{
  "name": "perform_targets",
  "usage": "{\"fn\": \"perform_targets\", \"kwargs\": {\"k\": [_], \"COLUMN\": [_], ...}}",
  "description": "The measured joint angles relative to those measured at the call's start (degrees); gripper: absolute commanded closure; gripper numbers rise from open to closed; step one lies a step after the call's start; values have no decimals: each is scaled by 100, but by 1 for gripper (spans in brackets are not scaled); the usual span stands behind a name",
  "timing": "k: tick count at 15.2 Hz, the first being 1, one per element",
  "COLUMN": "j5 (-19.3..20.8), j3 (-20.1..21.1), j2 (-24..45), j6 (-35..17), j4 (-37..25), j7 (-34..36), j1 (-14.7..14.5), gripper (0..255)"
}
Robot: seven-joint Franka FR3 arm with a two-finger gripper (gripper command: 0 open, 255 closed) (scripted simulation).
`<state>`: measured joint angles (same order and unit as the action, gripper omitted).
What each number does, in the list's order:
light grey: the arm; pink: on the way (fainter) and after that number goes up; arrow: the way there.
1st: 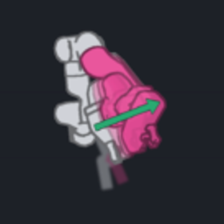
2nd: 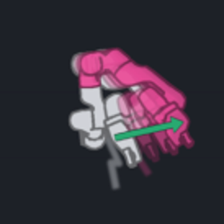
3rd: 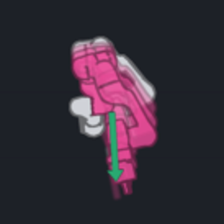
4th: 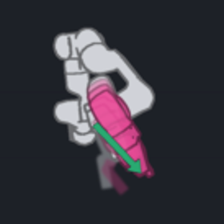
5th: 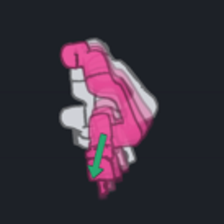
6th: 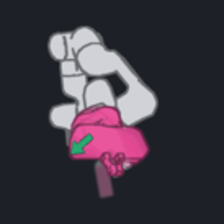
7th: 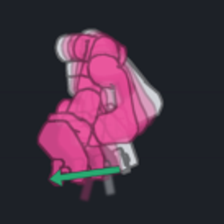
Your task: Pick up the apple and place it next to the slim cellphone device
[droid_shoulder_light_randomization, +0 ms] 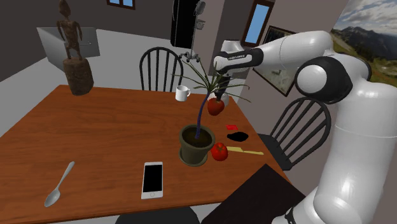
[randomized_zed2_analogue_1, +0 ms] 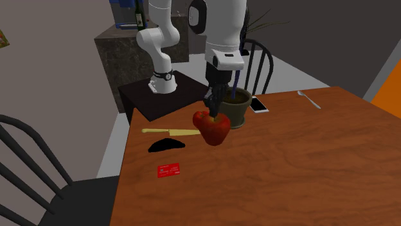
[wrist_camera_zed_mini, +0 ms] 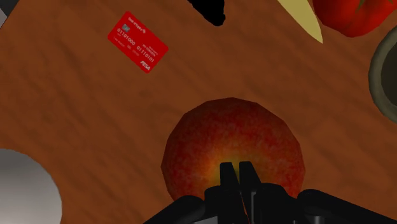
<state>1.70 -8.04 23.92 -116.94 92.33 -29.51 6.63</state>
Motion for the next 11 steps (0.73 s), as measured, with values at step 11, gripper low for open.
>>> {"fn": "perform_targets", "kwargs": {"k": [11], "j5": [12], "j3": [-14], "j2": [-198], "j6": [750], "j4": [-555], "j7": [-42], "j1": [2], "gripper": [255]}}
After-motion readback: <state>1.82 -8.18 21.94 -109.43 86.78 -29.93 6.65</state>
